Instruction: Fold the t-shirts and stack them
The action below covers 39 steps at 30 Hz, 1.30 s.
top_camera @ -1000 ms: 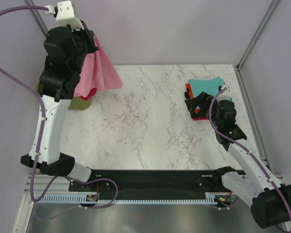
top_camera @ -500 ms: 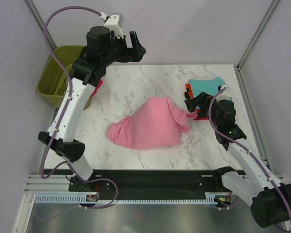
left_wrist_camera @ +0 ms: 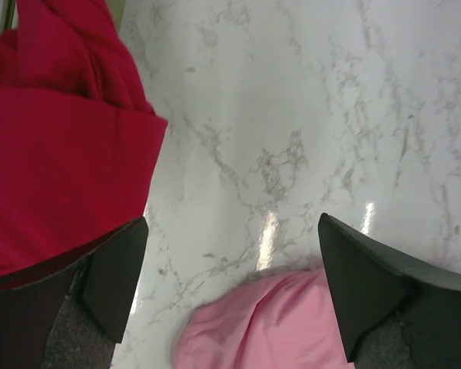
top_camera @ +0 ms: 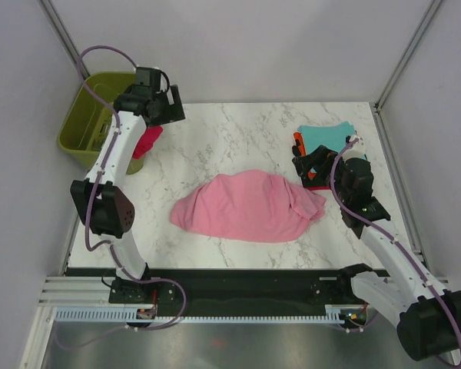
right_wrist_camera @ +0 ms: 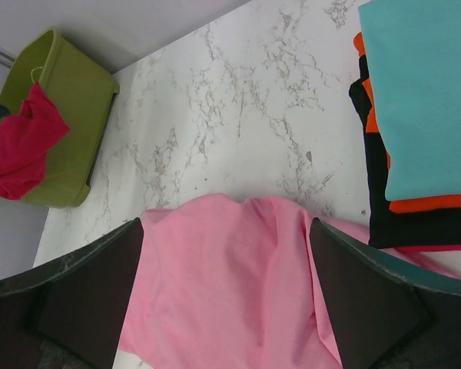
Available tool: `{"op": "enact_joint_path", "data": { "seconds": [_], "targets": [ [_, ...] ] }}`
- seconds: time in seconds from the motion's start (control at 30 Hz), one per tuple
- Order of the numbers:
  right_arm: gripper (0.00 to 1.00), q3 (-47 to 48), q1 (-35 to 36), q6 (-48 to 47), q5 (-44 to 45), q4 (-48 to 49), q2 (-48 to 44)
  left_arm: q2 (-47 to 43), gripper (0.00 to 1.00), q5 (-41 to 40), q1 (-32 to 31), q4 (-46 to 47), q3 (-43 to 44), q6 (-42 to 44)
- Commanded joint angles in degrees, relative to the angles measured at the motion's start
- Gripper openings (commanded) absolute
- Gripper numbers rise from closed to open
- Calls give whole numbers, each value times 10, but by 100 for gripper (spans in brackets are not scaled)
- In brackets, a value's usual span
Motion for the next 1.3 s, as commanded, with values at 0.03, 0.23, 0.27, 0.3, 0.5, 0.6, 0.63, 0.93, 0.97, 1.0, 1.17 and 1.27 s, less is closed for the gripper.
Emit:
{"op": "enact_joint_path", "data": {
  "seconds": [0.03,0.23,0.27,0.3,0.5,0.6,0.63,0.93,0.97,1.0,1.17,1.27],
  "targets": [
    [98,4,-1,10,-10,22,1,-70,100,-104,-1,4,-117,25],
    [98,3,-1,12,-12,24,-1,-136,100,-161,2,40,-205,38],
    [98,4,0,12,-12,24,-1,-153,100,-162,4,42,-211,39],
    [98,4,0,12,-12,24,-1,-159,100,-160,6,48,-218,40],
    [98,3,0,13,-13,24,-5,-169,100,-146,52,62,-255,27],
    [98,3,-1,12,-14,24,-4,-157,100,-109,72,69,-255,16],
    [98,4,-1,12,-14,24,-4,-154,100,-105,74,70,-253,16],
    [98,3,-1,13,-12,24,-1,-117,5,-78,90,76,-225,9],
    [98,4,0,12,-14,24,-1,-117,2,-75,94,77,-221,5],
    [98,4,-1,12,-14,24,-1,-117,2,-60,94,77,-211,-5],
    [98,3,0,11,-12,24,-1,-102,2,-11,147,76,-145,-31],
    [98,2,-1,7,-5,24,5,-79,2,-4,206,54,-36,-56]
  ]
}}
